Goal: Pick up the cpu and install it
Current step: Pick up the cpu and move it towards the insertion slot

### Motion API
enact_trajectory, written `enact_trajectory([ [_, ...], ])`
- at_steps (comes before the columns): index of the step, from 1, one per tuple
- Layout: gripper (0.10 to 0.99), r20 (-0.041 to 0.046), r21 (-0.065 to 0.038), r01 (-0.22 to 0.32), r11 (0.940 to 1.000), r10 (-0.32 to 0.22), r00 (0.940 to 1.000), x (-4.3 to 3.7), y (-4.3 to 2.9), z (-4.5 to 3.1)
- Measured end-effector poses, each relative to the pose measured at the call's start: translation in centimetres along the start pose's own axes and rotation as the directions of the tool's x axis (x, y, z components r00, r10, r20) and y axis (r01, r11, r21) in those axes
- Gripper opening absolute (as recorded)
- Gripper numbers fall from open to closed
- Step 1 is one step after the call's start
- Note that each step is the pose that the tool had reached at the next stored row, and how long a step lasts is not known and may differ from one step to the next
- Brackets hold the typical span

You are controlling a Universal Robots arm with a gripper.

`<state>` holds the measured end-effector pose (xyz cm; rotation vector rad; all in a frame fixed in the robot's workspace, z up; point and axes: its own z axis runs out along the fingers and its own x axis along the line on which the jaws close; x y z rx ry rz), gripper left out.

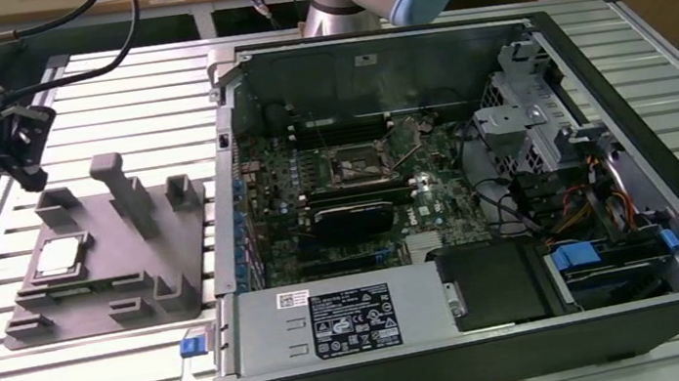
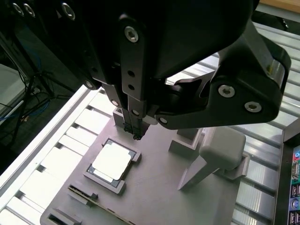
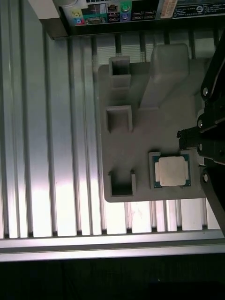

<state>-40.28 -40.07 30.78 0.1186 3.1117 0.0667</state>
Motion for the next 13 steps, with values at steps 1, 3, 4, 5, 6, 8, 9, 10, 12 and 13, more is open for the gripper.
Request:
enact_trajectory([
  [1,0.106,0.0,0.0,0.0,1.0,0.0,1.0,0.05,0.0,0.02],
  [3,0.106,-0.0001,0.0,0.0,1.0,0.0,1.0,0.05,-0.01,0.04],
  [4,0.106,0.0,0.0,0.0,1.0,0.0,1.0,0.05,-0.01,0.07],
  [5,0.106,0.0,0.0,0.0,1.0,0.0,1.0,0.05,-0.01,0.1],
  [6,0.106,0.0,0.0,0.0,1.0,0.0,1.0,0.06,-0.01,0.14],
  [8,0.106,0.0,0.0,0.0,1.0,0.0,1.0,0.09,-0.02,0.22],
  [9,0.106,-0.0001,0.0,0.0,1.0,0.0,1.0,0.11,-0.02,0.26],
  [10,0.106,0.0,0.0,0.0,1.0,0.0,1.0,0.14,-0.02,0.31],
  [12,0.106,0.0,0.0,0.0,1.0,0.0,1.0,0.19,-0.03,0.4],
  [13,0.106,0.0,0.0,0.0,1.0,0.0,1.0,0.22,-0.04,0.44],
])
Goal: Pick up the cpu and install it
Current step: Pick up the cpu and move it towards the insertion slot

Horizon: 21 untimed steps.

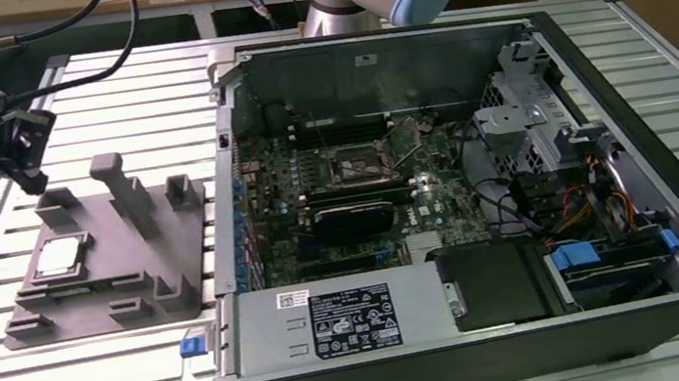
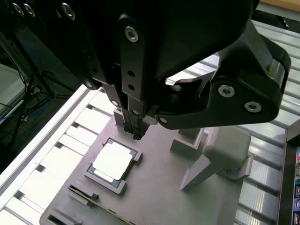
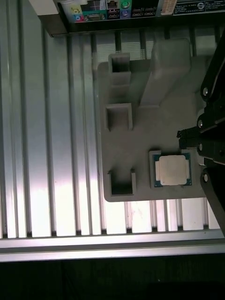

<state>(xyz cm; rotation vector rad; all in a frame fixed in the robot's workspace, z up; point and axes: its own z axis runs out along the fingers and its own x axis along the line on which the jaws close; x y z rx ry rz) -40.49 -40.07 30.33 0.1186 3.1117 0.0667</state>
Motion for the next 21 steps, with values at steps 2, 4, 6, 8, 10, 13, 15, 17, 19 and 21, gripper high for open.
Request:
enact_trajectory([
  [2,0.106,0.0,0.0,0.0,1.0,0.0,1.0,0.07,-0.01,0.09],
  [4,0.106,0.0,0.0,0.0,1.0,0.0,1.0,0.13,-0.02,0.2],
  [6,0.106,0.0001,0.0,0.0,1.0,0.0,1.0,0.17,-0.03,0.33],
  [8,0.106,0.0001,0.0,0.0,1.0,0.0,1.0,0.21,-0.05,0.48],
  [10,0.106,0.0,0.0,0.0,1.0,0.0,1.0,0.25,-0.06,0.63],
  [13,0.106,0.0001,0.0,0.0,1.0,0.0,1.0,0.3,-0.1,0.89],
  [15,0.106,0.0,0.0,0.0,1.0,0.0,1.0,0.34,-0.13,1.11],
  [17,0.106,0.0,0.0,0.0,1.0,0.0,1.0,0.38,-0.17,1.35],
  [19,0.106,-0.0001,0.0,0.0,1.0,0.0,1.0,0.45,-0.23,1.56],
  [21,0.106,0.0001,0.0,0.0,1.0,0.0,1.0,0.5,-0.28,1.77],
])
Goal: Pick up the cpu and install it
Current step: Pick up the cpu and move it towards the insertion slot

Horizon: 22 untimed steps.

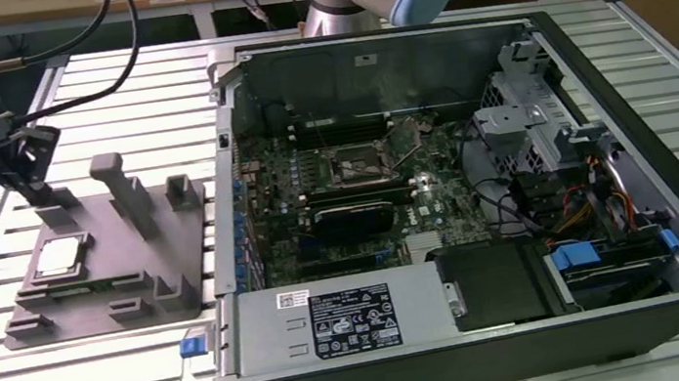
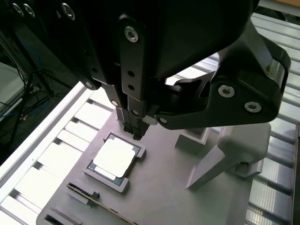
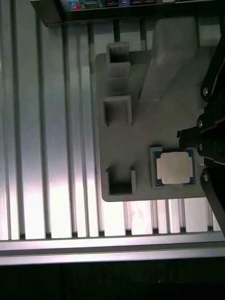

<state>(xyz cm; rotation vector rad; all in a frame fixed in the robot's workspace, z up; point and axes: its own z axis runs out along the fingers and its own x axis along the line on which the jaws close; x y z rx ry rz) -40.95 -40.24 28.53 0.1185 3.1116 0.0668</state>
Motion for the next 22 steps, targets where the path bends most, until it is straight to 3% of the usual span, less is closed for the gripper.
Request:
enact_trajectory([
  [22,0.106,-0.0001,0.0,0.0,1.0,0.0,1.0,0.28,-0.18,1.46],
])
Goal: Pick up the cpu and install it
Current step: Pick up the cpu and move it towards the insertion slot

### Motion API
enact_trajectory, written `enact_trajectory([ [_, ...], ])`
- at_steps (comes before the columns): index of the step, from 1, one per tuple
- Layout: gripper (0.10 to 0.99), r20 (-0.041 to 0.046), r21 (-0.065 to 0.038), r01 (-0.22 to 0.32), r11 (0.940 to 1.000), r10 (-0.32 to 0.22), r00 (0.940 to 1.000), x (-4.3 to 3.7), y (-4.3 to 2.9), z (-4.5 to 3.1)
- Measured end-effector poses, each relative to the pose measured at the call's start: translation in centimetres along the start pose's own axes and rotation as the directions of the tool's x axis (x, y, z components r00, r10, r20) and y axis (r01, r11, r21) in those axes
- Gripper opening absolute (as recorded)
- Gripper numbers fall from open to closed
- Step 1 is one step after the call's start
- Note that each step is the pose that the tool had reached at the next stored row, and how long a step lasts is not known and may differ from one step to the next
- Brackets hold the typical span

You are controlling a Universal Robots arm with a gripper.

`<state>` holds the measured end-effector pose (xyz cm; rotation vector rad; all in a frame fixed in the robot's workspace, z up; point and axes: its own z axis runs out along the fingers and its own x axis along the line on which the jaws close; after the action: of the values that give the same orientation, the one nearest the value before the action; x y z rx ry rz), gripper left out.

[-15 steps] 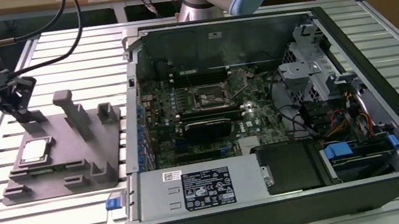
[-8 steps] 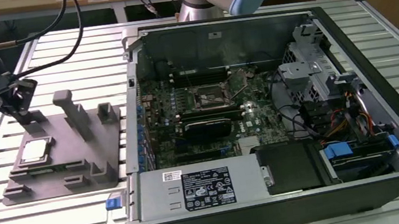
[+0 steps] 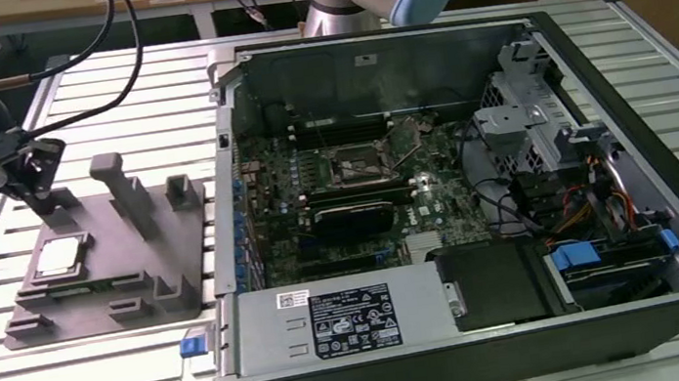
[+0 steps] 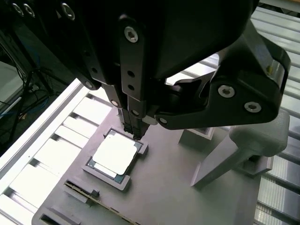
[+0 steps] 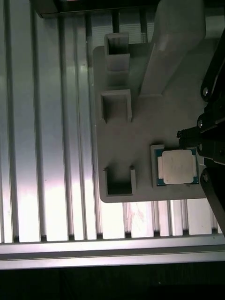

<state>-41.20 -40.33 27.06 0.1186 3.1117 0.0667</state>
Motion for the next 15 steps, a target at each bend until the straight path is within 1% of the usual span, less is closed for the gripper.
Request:
enact_trajectory([
  [8,0.106,0.0,0.0,0.0,1.0,0.0,1.0,0.09,-0.05,0.53],
  [15,0.106,0.0,0.0,0.0,1.0,0.0,1.0,0.2,-0.19,1.22],
])
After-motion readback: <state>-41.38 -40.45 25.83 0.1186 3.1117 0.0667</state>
